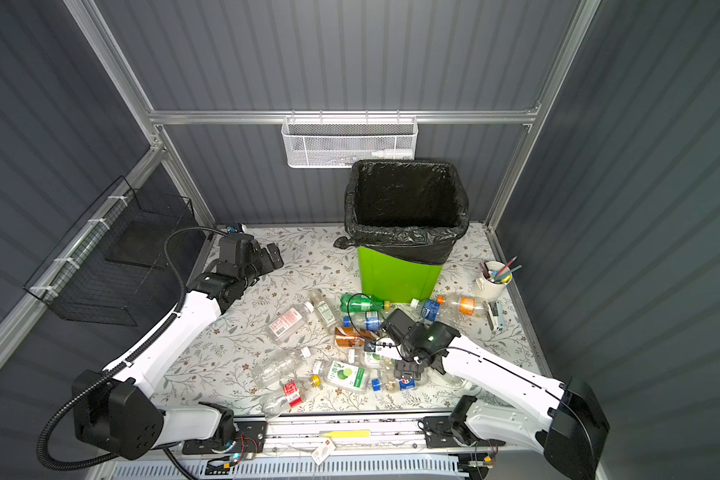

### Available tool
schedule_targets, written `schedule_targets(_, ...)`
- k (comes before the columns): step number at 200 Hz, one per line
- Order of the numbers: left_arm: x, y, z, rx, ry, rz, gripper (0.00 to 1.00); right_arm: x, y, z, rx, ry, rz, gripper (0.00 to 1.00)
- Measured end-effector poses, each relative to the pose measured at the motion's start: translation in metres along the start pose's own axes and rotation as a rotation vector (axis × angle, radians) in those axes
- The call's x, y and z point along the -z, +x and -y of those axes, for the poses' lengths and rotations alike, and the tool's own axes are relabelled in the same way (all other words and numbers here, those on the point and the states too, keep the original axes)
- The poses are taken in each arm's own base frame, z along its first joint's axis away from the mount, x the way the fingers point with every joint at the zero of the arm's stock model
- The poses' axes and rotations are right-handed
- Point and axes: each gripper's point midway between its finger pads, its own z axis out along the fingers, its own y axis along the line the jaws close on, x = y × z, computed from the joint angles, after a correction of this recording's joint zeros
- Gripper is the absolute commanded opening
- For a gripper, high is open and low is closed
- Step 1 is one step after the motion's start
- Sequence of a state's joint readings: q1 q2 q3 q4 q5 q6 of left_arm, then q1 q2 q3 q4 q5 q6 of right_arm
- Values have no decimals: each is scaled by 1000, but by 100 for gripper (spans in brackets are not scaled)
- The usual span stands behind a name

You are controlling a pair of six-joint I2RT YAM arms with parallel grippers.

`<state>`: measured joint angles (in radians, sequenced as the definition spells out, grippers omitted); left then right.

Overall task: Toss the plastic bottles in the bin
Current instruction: 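Close the right gripper on the crumpled clear bottle in the pile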

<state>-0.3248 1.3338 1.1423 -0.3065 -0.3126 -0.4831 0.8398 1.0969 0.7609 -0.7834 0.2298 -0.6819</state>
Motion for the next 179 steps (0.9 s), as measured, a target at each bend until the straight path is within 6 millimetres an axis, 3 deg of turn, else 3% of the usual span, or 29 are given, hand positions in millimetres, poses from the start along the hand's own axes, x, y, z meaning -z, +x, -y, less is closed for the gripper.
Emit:
schedule_targets(86,-2,4,-4,0,-11,-10,100,-15,2,5,-1,88,27,95)
schedule_targets(179,-4,10,-7,-3,-16,-21,100,-16,-10,19,2,156,71,89)
